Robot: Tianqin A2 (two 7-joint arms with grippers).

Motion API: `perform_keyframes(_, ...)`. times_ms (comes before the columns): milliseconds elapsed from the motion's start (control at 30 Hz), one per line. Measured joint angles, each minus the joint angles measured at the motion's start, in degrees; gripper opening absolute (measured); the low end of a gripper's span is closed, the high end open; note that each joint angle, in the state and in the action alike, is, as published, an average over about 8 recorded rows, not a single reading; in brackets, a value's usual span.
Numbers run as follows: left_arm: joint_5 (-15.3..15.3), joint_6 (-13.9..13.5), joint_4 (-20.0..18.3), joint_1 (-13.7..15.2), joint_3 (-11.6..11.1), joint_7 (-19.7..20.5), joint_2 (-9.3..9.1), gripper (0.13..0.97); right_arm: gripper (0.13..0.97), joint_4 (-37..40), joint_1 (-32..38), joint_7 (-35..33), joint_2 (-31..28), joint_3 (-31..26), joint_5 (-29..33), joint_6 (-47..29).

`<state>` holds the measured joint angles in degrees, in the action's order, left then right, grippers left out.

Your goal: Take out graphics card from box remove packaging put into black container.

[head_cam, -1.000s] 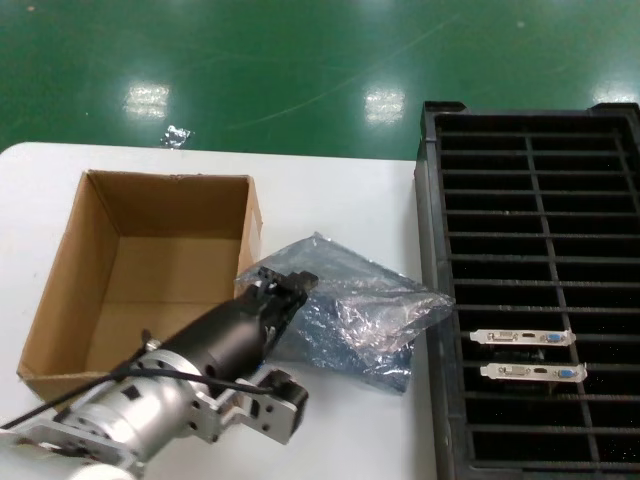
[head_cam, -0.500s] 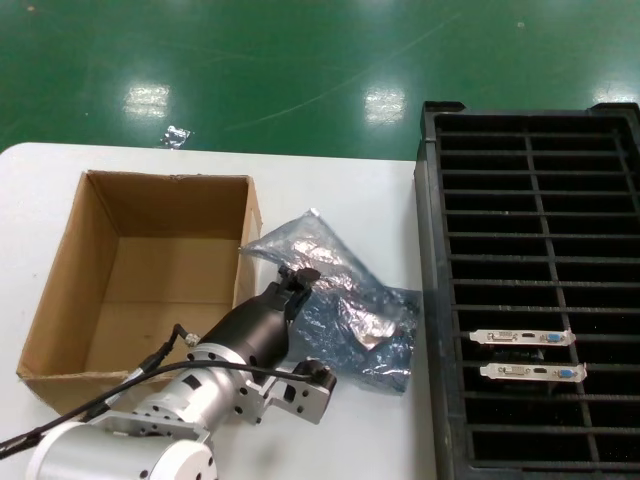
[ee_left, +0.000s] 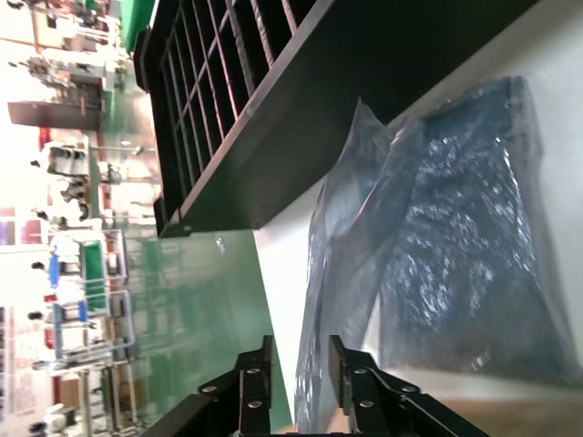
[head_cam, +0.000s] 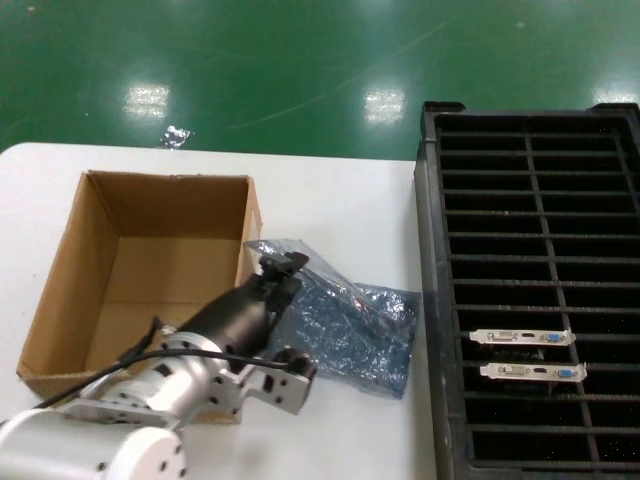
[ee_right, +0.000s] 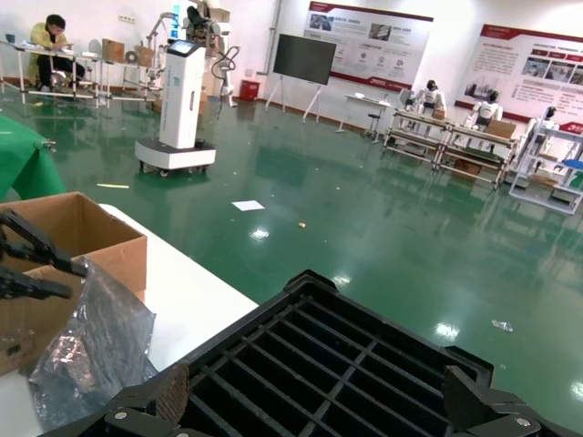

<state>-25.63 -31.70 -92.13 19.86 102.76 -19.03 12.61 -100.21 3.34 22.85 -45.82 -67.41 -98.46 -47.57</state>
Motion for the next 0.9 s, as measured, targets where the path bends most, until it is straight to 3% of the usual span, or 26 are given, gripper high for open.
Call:
perform_keyframes(200,-2.29,-7.15,-8.57,-0.88,-3.47,4.05,4.37,0.261,0.966,0.00,-0.07,-0.03,-0.11,-0.07,-0.12,0.14)
perform_keyframes(333,-6.10,-9.21,-14.10,-1.27,-7.75,7.61,7.59,0.342,0.966,0.00,-0.10,-0.04,-0.17,-0.11,-0.18,0.21)
perform_keyframes(433,-8.40,-9.11,-16.51,-1.60,-11.03,9.94,8.96,0.402,0.966,0.02,-0.13,-0.10,-0.11,-0.20,-0.22,0.37)
perform_keyframes(533,-9.98,-8.40,-17.16,-1.96,-12.55,11.00,9.36,0.449,0.966,0.12,-0.17,-0.38,0.22,-0.49,-0.28,0.96)
perform_keyframes(767,-14.35,-5.84,-15.77,-3.08,-11.86,11.16,8.90,0.638,0.966,0.69,-0.38,-1.89,2.13,-2.08,-0.58,4.08)
perform_keyframes(900,-17.78,-3.80,-14.87,-4.00,-11.79,11.59,8.66,0.704,0.966,1.12,-0.54,-3.03,3.58,-3.29,-0.80,6.45)
